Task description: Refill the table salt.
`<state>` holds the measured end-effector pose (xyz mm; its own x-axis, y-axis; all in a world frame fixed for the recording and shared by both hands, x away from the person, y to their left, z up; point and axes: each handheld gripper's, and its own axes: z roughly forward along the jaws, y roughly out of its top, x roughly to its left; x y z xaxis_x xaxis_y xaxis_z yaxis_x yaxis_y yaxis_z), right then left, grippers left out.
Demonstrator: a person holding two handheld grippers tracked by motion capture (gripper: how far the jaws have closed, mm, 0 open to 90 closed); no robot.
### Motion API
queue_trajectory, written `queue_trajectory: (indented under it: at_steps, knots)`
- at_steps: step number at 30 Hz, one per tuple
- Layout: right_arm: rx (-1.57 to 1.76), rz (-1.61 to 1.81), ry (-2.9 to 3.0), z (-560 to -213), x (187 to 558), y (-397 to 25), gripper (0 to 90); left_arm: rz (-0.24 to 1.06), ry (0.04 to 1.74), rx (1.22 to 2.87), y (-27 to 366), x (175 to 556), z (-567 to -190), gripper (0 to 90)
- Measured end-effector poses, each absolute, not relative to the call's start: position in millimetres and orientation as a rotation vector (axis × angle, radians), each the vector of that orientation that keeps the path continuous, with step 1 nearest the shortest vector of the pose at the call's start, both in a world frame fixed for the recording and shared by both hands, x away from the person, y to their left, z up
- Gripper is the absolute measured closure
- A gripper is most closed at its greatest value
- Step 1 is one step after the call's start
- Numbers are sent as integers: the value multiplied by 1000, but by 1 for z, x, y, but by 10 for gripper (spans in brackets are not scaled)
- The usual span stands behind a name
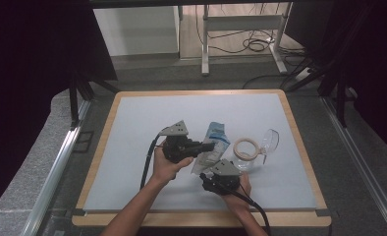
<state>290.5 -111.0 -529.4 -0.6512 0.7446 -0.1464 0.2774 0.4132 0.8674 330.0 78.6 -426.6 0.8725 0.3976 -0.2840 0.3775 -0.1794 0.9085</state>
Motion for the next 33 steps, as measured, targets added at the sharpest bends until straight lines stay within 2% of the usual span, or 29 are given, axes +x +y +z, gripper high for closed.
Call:
queue_trajectory:
  at_steps: [9,33]
  knots:
    - [861,1138,2133,-533,294,-112,309,38,577,1801,76,326,-425,900]
    - [905,1220,2104,-532,290,-120,342,-28,587,1827,61,349,-421,900]
